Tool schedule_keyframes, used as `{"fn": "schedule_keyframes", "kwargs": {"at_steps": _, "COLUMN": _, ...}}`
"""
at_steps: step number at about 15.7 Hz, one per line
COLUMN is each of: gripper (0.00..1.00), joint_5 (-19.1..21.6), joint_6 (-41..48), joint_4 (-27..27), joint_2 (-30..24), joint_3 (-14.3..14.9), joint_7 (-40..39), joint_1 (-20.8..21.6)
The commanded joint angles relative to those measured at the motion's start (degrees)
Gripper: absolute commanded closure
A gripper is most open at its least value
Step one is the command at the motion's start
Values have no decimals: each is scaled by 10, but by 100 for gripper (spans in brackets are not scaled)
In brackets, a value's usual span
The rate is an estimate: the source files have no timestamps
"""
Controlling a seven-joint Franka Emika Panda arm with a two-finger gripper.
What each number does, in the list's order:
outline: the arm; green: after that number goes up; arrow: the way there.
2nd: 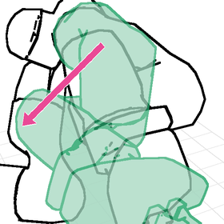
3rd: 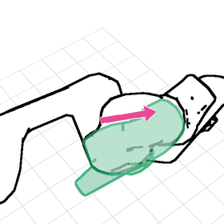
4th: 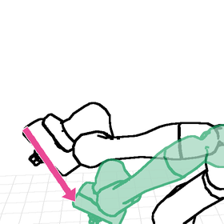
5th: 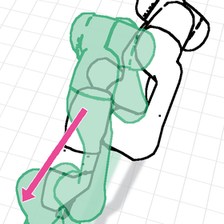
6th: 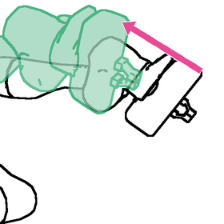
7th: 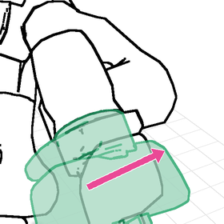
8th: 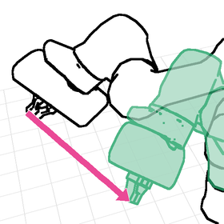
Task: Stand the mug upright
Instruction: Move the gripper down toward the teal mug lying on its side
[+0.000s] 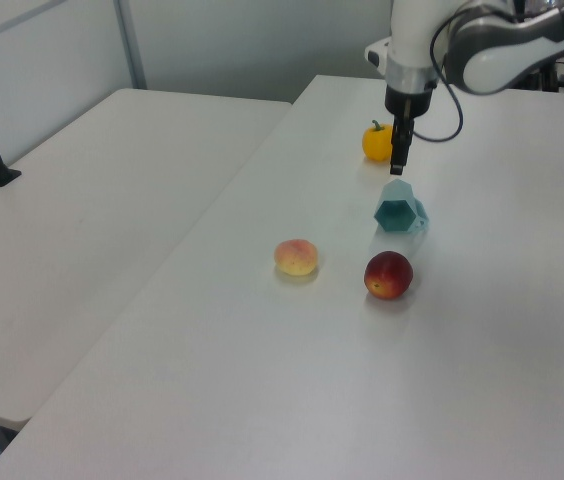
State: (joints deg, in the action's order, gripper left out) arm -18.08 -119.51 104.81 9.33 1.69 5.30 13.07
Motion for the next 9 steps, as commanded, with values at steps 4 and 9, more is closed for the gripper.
{"fn": "schedule_keyframes", "kwargs": {"at_steps": 4, "gripper": 0, "joint_5": -152, "joint_6": -33, "joint_4": 39, "joint_2": 45, "joint_3": -26, "joint_7": 144, "joint_1": 13}}
{"fn": "schedule_keyframes", "kwargs": {"at_steps": 9, "gripper": 0, "joint_5": -209, "joint_6": -34, "joint_4": 62, "joint_2": 56, "joint_3": -26, "joint_7": 148, "joint_1": 6}}
